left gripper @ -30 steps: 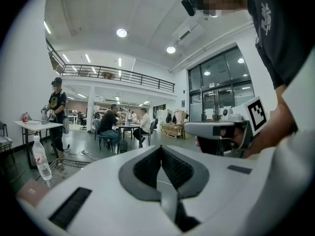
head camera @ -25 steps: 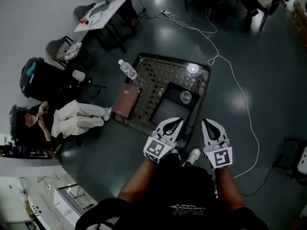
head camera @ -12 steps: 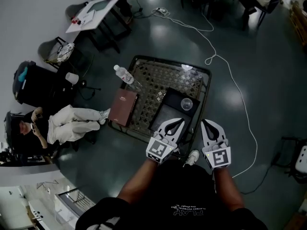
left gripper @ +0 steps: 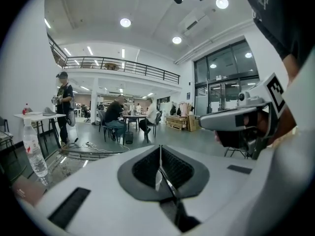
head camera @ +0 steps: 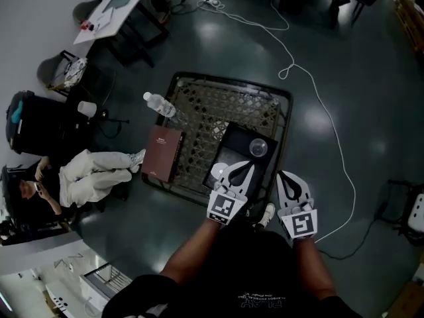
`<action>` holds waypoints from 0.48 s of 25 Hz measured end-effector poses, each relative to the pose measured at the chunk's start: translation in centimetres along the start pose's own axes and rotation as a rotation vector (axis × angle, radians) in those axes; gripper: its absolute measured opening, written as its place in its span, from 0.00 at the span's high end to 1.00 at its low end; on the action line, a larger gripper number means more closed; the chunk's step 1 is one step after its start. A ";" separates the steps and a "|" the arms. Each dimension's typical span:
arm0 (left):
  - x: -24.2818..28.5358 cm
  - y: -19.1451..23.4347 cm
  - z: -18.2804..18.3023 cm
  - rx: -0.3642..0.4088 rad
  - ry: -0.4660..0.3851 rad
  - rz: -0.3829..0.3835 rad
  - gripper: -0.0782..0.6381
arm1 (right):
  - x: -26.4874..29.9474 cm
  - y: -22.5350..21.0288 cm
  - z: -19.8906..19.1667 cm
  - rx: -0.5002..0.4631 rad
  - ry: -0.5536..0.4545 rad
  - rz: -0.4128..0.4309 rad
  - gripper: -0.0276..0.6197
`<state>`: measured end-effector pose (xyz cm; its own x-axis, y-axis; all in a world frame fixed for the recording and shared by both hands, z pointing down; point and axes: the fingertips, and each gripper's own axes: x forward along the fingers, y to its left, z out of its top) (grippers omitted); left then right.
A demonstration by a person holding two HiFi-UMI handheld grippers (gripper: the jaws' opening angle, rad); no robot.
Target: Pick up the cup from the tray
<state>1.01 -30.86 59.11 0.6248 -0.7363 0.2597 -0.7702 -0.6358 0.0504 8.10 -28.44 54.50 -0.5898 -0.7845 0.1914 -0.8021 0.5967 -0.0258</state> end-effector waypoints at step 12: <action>3.7 1.3 -5.5 -0.010 0.124 0.009 0.52 | 2.2 -0.9 -3.9 0.057 0.086 -0.027 0.95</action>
<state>1.63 -33.15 65.44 0.5979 -0.7072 0.3773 -0.7772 -0.6266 0.0570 7.88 -30.08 58.79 -0.5595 -0.7813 0.2766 -0.8231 0.5630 -0.0745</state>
